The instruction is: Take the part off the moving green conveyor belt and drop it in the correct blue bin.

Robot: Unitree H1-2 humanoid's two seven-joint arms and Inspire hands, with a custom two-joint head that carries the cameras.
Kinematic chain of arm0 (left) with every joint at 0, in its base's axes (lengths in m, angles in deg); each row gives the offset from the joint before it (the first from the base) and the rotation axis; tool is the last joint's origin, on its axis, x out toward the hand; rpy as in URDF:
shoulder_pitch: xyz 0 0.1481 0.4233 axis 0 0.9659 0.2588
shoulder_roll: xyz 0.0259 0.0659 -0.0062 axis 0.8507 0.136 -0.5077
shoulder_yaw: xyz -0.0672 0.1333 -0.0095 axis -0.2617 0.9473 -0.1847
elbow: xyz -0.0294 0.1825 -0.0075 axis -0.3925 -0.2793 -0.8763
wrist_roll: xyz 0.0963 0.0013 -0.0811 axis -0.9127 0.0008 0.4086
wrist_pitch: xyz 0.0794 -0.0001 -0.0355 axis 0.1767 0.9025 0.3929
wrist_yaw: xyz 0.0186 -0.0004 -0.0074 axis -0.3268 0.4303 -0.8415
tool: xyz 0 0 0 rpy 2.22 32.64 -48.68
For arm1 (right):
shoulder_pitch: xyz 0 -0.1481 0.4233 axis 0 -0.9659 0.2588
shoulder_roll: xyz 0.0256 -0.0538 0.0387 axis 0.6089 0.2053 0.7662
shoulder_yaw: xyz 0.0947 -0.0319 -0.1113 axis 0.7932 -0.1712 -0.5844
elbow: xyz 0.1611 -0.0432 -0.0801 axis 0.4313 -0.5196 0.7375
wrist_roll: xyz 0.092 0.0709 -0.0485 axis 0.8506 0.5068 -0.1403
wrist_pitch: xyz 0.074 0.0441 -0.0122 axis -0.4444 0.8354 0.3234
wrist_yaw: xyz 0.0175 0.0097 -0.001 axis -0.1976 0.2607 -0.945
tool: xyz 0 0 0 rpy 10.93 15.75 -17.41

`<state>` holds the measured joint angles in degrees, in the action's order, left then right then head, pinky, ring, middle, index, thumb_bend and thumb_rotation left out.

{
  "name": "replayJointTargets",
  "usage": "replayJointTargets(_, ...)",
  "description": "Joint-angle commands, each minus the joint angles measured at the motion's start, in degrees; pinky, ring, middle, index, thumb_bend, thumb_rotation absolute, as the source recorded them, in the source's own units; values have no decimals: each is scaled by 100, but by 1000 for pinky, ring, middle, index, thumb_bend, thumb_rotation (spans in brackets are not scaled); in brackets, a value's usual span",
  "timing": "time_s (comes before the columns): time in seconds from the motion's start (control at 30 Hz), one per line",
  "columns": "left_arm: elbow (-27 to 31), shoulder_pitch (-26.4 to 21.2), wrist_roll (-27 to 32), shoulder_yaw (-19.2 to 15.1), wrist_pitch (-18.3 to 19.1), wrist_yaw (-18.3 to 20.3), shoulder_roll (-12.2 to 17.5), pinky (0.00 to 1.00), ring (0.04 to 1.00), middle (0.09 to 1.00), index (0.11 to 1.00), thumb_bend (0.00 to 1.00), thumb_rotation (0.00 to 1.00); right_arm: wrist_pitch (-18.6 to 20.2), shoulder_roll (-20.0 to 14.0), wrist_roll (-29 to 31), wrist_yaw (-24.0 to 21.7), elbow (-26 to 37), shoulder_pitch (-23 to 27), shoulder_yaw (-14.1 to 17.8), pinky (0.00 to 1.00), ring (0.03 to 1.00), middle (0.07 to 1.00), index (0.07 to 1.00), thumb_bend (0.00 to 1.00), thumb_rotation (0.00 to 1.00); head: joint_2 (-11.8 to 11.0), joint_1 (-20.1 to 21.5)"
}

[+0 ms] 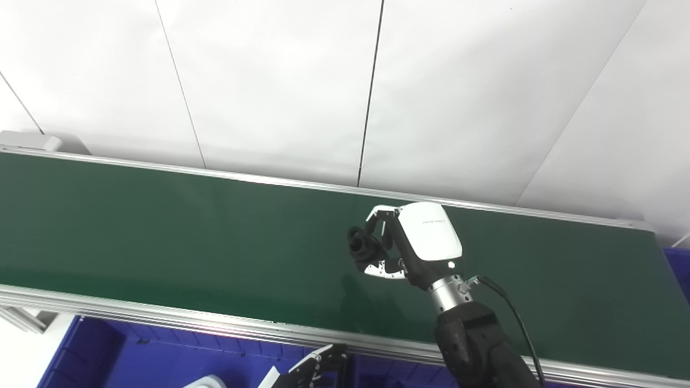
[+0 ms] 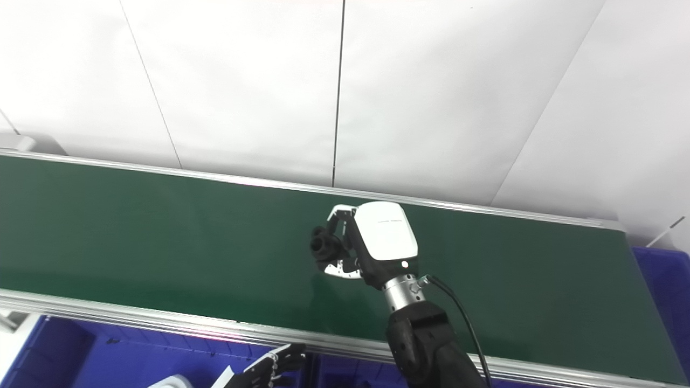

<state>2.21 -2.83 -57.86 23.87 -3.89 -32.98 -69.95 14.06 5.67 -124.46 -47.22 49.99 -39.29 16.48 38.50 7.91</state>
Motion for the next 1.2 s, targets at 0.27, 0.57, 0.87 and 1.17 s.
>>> replayJointTargets(0.27, 653, 77, 264, -120, 280, 69, 144, 855, 910, 903, 923, 671, 906, 110, -6, -530, -1030, 1687, -787, 330, 146, 212, 315, 486, 503, 150, 603, 649)
replayJointTargets(0.57, 1100, 49, 549, -344, 686, 190, 417, 936, 945, 921, 948, 646, 964, 41, 164, -874, -1839, 2875, -2081, 555, 100, 157, 247, 485, 504, 145, 1132, 1398)
replayJointTargets(0.87, 1634, -169, 1035, -796, 1211, 391, 868, 953, 955, 923, 962, 644, 969, -31, 544, -1585, -2764, 3487, -2905, 772, 135, 197, 294, 486, 505, 147, 1636, 2455)
replayJointTargets(1.17, 1798, -398, 1572, -1202, 1611, 573, 1089, 900, 942, 908, 952, 695, 937, -153, 923, -2579, -3983, 3509, -3177, 965, 189, 260, 376, 491, 500, 155, 1959, 3037)
